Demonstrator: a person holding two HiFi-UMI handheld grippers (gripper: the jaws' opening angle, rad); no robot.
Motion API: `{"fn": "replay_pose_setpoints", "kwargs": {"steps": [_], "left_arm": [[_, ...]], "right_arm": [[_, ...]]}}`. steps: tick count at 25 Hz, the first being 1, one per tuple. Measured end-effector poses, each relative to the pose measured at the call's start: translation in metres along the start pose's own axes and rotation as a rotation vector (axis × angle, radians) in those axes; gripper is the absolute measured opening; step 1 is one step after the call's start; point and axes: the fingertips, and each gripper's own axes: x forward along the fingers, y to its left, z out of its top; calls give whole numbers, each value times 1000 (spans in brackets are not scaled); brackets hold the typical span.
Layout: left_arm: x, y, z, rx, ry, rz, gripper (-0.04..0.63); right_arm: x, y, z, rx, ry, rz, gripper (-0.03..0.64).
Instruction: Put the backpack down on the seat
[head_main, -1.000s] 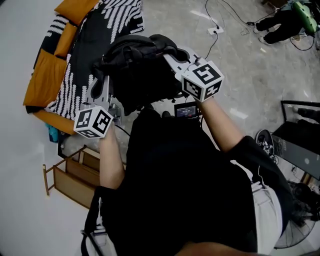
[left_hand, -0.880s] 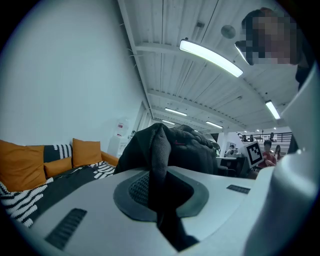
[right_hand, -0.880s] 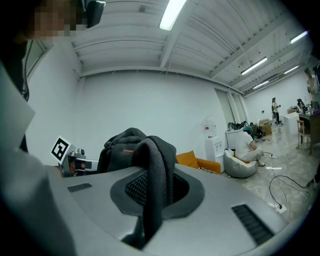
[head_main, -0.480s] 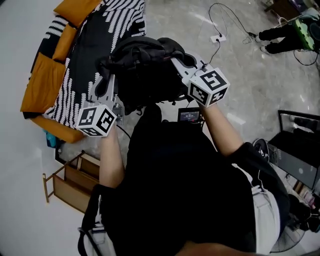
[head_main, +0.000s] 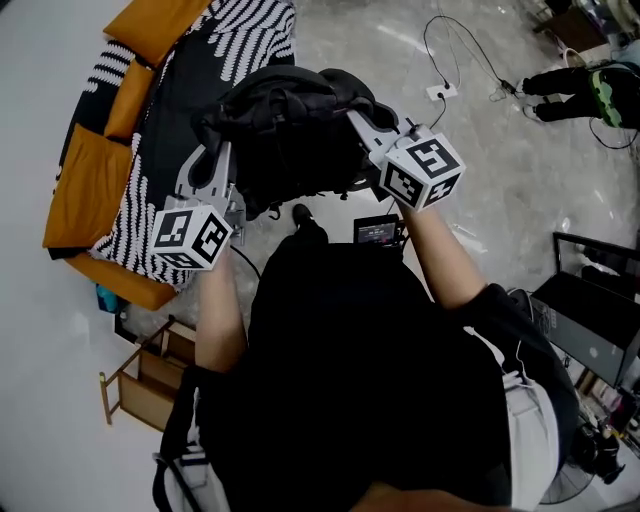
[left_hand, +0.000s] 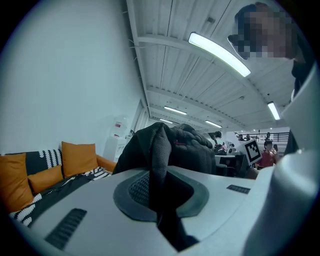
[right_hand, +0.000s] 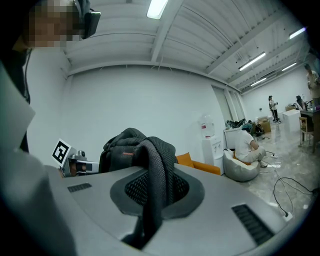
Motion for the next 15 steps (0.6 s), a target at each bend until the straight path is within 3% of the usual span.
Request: {"fn": "replay_pose_setpoints", "kwargs": {"steps": [4, 10, 15], "left_arm": [[2, 3, 4, 2, -8, -3, 37], [60, 70, 35, 0, -6, -31, 37], [80, 90, 44, 1, -1, -42, 37]], "right_arm": [[7, -3, 3, 11, -7, 1, 46], [87, -34, 23, 26, -4, -30, 46], [112, -45, 28, 37, 6, -39, 46]]}}
